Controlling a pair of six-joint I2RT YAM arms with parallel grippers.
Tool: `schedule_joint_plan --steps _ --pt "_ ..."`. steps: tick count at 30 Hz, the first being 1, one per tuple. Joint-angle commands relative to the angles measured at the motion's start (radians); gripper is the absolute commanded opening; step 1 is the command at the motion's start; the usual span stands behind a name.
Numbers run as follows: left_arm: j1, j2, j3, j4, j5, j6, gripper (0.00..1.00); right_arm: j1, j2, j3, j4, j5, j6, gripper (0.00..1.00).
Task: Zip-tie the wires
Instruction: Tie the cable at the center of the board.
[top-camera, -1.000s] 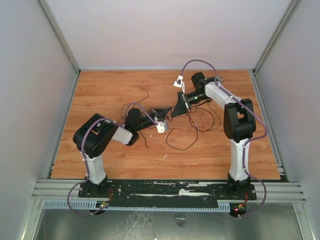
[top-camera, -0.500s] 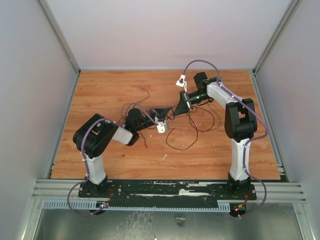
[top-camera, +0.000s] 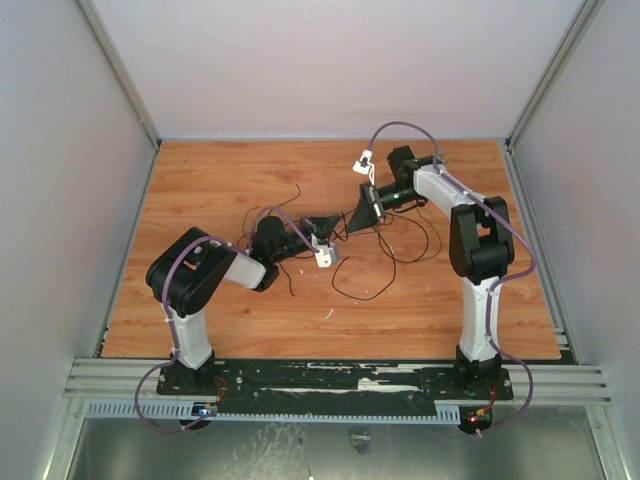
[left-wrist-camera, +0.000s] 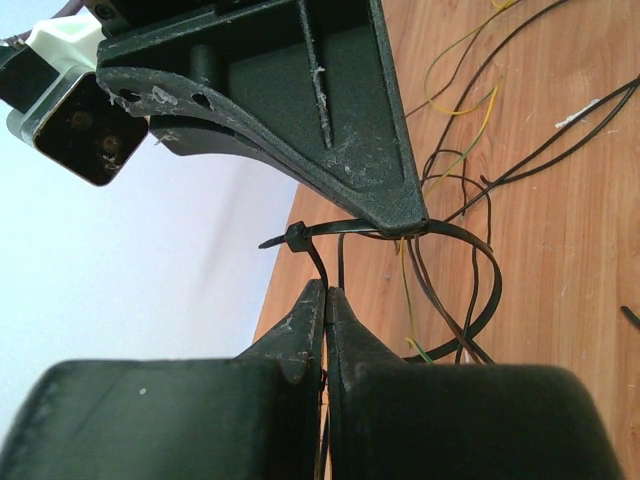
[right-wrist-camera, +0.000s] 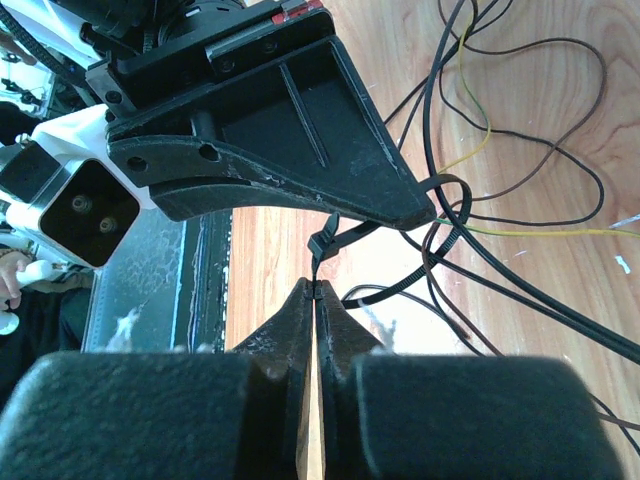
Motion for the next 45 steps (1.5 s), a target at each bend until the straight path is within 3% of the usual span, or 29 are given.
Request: schedule_joint_plan --steps 1,18,33,45 --pt "-0.015 -0.030 0.014 -0.001 0.007 0.019 0.00 -0.010 -0.015 -0.016 0.005 -0.055 -0.009 0.00" --pt "-0.024 -0.031 0.012 -0.008 0.001 0.033 0.00 -0.023 -0.031 0.005 0.171 -0.010 0.189 0.00" --pt "-0.025 -0.028 0.022 0.004 -0.001 0.007 0.00 -0.017 -0.027 -0.049 0.101 -0.015 0.101 0.00" --pt "-0.038 -0.031 0.013 -0.040 -0.003 0.067 0.00 -0.019 -0.019 0.006 0.145 -0.001 0.175 0.00"
